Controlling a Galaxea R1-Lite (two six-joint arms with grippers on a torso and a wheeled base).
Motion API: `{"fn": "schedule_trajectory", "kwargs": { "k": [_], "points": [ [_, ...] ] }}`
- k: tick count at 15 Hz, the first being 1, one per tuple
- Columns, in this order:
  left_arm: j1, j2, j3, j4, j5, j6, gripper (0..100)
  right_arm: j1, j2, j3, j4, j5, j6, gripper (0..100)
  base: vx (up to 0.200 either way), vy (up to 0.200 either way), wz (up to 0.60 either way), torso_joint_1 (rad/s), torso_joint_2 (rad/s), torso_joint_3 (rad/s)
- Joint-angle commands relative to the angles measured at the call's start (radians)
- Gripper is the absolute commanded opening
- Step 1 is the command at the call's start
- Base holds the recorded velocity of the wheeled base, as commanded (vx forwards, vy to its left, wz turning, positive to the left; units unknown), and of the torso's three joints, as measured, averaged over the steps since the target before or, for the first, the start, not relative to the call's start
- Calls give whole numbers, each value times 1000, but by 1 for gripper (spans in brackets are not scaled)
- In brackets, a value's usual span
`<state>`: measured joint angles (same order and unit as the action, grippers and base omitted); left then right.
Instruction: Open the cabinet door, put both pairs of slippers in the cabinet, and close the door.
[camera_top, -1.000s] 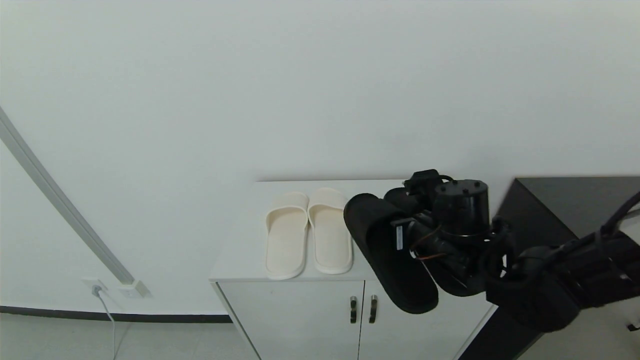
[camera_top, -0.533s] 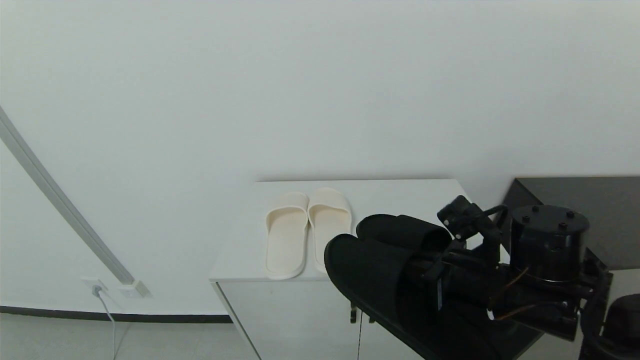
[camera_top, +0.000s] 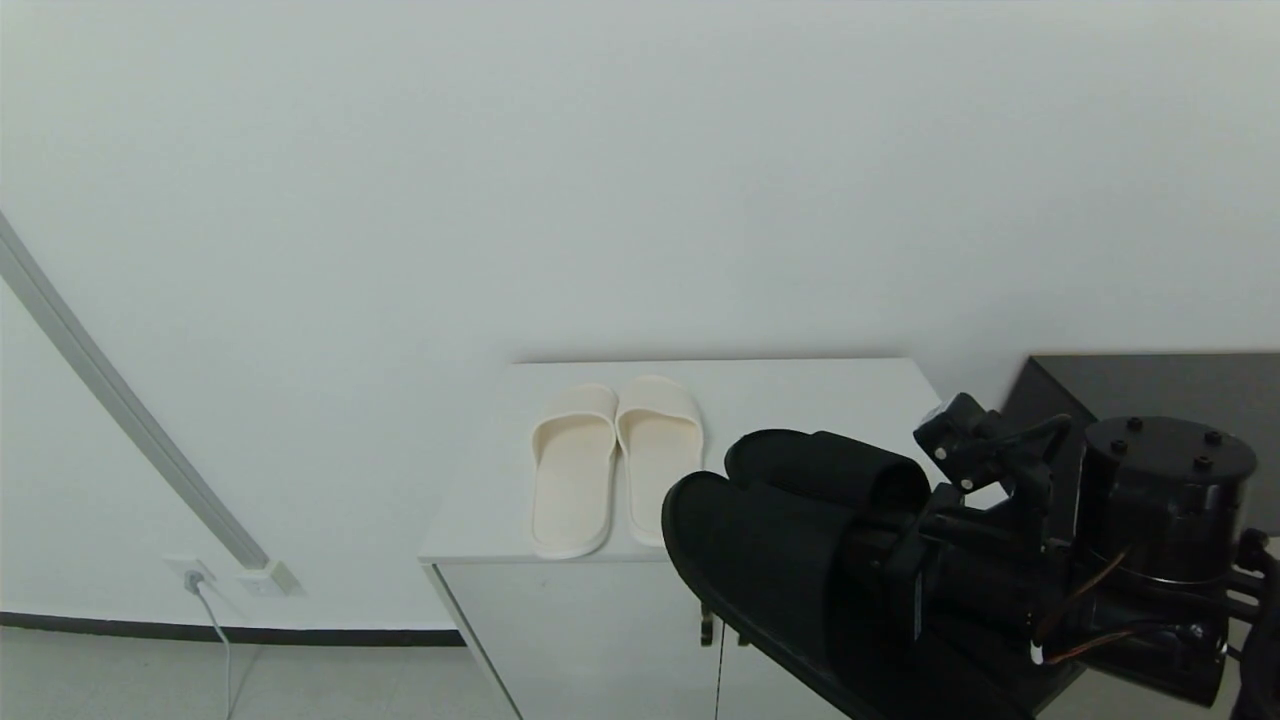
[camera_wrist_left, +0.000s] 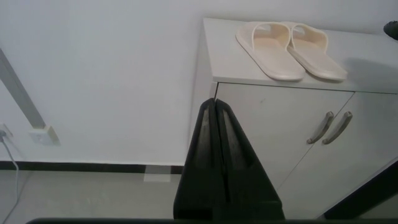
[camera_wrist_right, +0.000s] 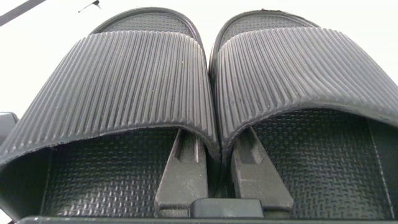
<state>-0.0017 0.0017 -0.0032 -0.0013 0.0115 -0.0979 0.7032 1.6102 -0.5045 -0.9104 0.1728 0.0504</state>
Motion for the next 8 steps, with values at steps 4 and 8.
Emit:
{"fn": "schedule_trajectory", "kwargs": {
  "k": [4, 8],
  "points": [
    [0, 0, 0, 0, 1, 0, 0, 15, -3, 12, 1, 1, -1, 0, -150, 0, 0, 5, 3, -2],
    [0, 0, 0, 0, 1, 0, 0, 16, 4, 18, -1, -1, -1, 0, -200, 0, 0, -4, -1, 6]
  ]
}}
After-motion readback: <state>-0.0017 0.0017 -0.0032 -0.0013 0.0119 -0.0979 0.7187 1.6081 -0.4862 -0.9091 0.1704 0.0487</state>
